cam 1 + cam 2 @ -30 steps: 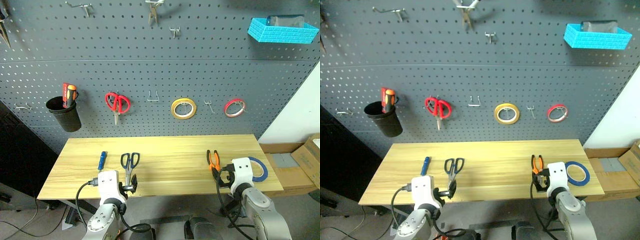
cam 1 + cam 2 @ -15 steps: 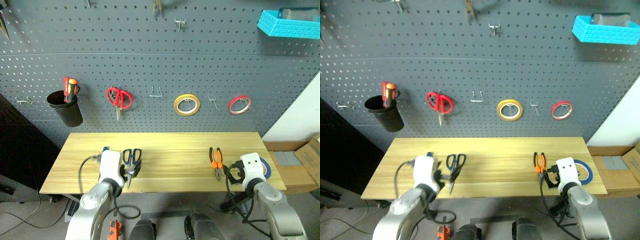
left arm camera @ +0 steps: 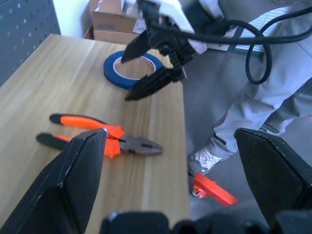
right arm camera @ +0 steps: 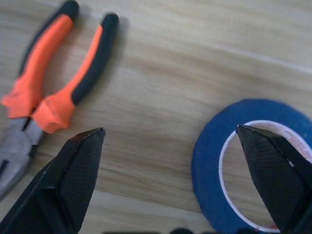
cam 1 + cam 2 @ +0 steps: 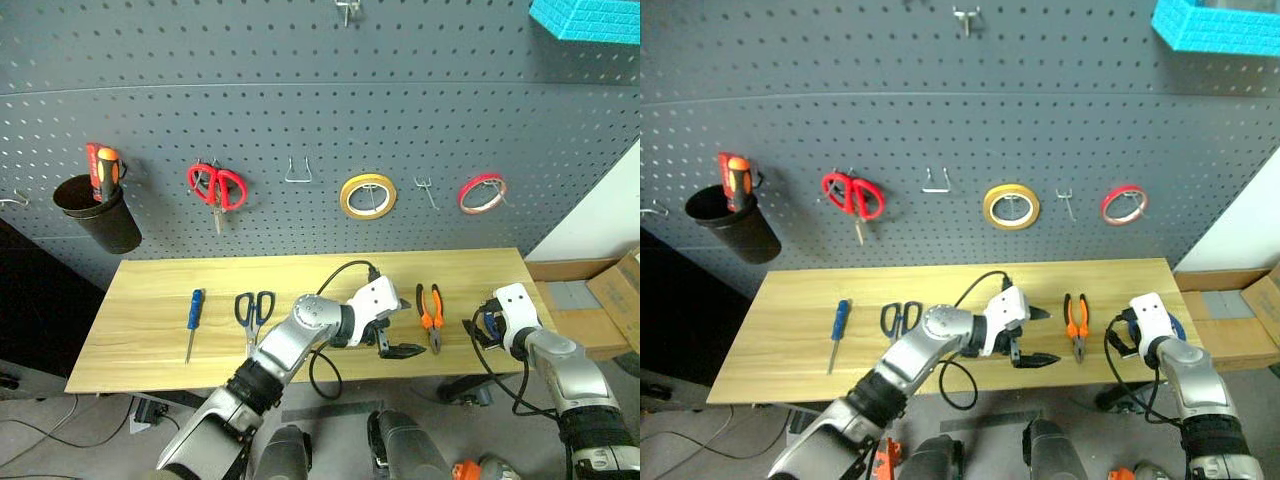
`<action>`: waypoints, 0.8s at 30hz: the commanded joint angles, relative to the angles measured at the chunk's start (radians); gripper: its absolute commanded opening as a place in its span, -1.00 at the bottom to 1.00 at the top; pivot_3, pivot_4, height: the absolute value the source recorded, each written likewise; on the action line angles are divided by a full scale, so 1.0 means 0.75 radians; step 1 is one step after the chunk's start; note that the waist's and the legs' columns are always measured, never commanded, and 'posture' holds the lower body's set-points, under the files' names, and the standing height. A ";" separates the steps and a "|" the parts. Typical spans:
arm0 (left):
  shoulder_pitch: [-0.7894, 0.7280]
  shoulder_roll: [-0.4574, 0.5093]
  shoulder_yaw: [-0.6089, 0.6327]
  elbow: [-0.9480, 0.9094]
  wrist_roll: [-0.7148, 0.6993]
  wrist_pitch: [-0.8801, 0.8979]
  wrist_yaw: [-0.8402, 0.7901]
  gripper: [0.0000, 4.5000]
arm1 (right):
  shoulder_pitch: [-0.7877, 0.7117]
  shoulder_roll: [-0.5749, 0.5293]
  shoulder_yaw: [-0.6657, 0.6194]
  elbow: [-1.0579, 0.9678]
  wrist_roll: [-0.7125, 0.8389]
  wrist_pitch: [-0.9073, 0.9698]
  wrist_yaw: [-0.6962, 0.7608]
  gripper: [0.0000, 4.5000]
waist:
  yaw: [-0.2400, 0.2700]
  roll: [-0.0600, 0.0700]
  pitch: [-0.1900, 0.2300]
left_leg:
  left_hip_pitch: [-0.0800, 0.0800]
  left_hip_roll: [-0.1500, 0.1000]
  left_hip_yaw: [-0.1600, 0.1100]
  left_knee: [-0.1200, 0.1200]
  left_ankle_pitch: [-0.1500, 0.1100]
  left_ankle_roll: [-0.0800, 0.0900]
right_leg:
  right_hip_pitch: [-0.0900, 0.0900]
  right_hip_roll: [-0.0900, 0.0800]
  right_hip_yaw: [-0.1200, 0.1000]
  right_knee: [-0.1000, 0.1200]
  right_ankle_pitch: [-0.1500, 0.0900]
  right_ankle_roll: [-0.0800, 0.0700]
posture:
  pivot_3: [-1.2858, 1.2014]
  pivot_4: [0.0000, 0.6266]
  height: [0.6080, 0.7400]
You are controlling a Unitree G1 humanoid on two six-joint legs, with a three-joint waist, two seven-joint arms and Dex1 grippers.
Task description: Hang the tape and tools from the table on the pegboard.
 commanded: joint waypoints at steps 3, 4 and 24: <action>-0.063 -0.059 0.011 0.094 0.032 -0.099 -0.036 0.98 | -0.073 -0.024 -0.047 0.123 0.019 -0.006 0.012 1.00 | -0.011 0.000 0.018 | 0.000 -0.001 0.003 0.001 0.000 0.000 | -0.001 -0.001 0.002 0.000 0.000 0.003 | -0.04 -0.17 1.00; -0.067 -0.066 0.007 0.102 0.039 -0.110 -0.042 0.98 | -0.088 -0.024 -0.053 0.168 0.025 -0.004 0.017 1.00 | -0.013 0.000 0.022 | 0.000 -0.001 0.003 0.001 0.000 0.000 | -0.001 -0.001 0.003 0.000 0.000 0.003 | -0.04 -0.17 1.00; -0.083 -0.083 0.042 0.094 0.059 -0.108 -0.107 1.00 | -0.247 -0.014 -0.023 0.510 0.017 -0.056 0.098 -0.68 | -0.020 -0.005 0.040 | 0.002 -0.003 0.018 0.002 0.000 0.000 | -0.001 -0.001 0.026 -0.002 0.006 0.015 | -0.02 -0.18 1.00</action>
